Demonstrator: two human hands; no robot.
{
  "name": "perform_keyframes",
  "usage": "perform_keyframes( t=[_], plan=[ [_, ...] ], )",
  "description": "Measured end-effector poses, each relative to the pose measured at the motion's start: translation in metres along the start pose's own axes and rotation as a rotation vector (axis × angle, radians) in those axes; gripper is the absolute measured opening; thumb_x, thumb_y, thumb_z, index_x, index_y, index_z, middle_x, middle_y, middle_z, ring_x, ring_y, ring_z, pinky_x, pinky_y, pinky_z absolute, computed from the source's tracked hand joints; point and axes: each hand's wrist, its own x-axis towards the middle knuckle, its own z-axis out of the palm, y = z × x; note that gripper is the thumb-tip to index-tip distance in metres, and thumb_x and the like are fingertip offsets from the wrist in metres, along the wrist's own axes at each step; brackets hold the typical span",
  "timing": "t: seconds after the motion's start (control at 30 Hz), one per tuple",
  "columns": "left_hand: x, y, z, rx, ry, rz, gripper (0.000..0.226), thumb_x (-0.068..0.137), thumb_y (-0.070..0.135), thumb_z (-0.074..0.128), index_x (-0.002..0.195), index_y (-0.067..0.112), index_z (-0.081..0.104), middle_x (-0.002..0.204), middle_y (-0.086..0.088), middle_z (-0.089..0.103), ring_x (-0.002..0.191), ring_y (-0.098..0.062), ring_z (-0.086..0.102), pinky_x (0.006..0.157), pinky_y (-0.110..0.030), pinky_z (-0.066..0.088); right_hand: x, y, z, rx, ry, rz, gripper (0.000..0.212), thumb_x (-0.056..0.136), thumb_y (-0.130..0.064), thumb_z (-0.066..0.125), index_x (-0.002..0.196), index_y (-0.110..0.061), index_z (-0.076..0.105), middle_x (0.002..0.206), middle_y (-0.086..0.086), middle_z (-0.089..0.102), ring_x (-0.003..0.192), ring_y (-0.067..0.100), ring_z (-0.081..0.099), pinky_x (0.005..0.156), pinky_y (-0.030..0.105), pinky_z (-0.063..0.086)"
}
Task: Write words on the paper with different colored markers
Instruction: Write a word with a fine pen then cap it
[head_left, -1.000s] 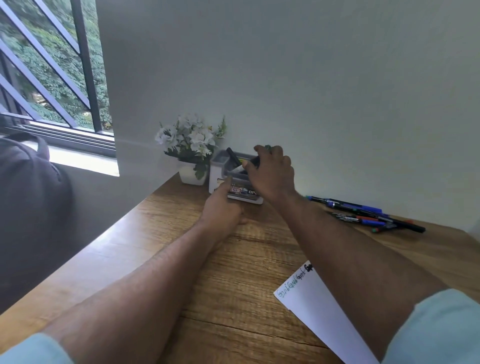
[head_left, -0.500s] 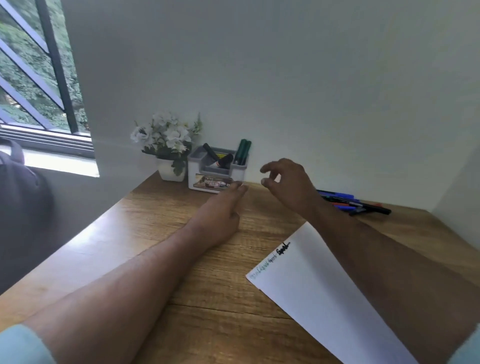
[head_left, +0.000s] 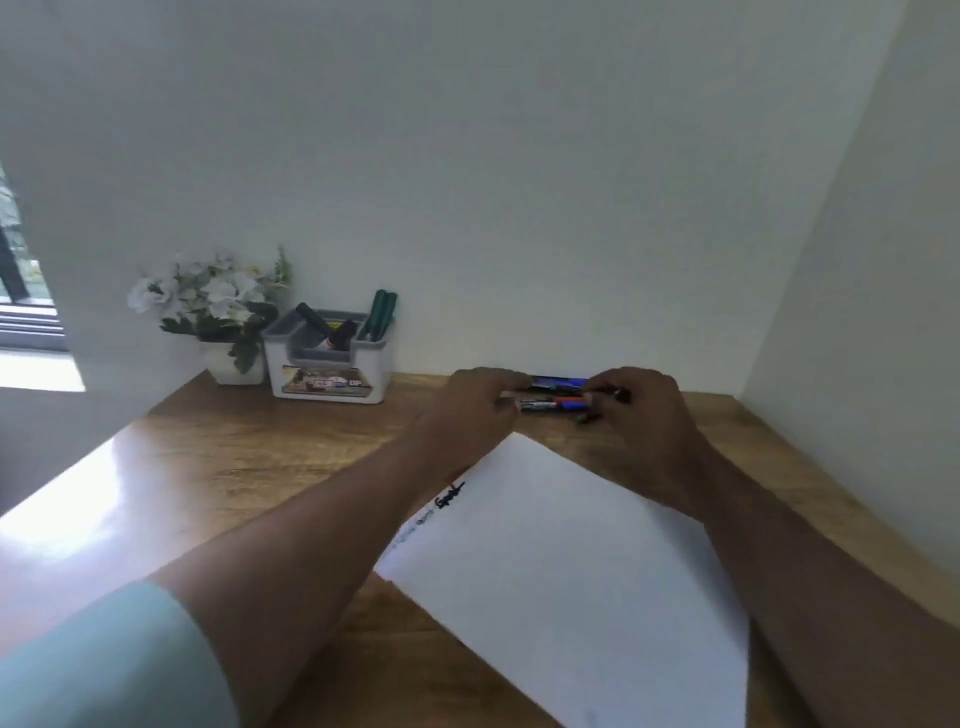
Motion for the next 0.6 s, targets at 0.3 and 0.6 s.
perform_keyframes(
  t=[0.3,0.6],
  plan=[
    [0.028,-0.019,0.043,-0.122,0.094,0.041,0.032,0.089,0.006,0.058,0.118,0.015,0.068,0.117,0.000,0.067,0.101,-0.002,0.053,0.083,-0.005,0.031,0.029,0.047,-0.002,-0.399,-0.191,0.117,0.055,0.087,-0.008,0.051,0.139,-0.028,0.048,0.138,0.004,0.055,0.126,0.024,0.050,0.102,0.035,0.041],
    [0.035,-0.027,0.051,-0.110,0.114,0.073,0.031,0.088,0.009,0.059,0.117,0.016,0.069,0.110,0.002,0.068,0.092,-0.002,0.056,0.075,0.006,0.031,0.047,0.059,0.004,-0.473,0.005,-0.019,0.021,0.081,-0.003,0.057,0.096,-0.012,0.068,0.095,0.008,0.060,0.087,0.026,0.057,0.069,0.029,0.037]
  ],
)
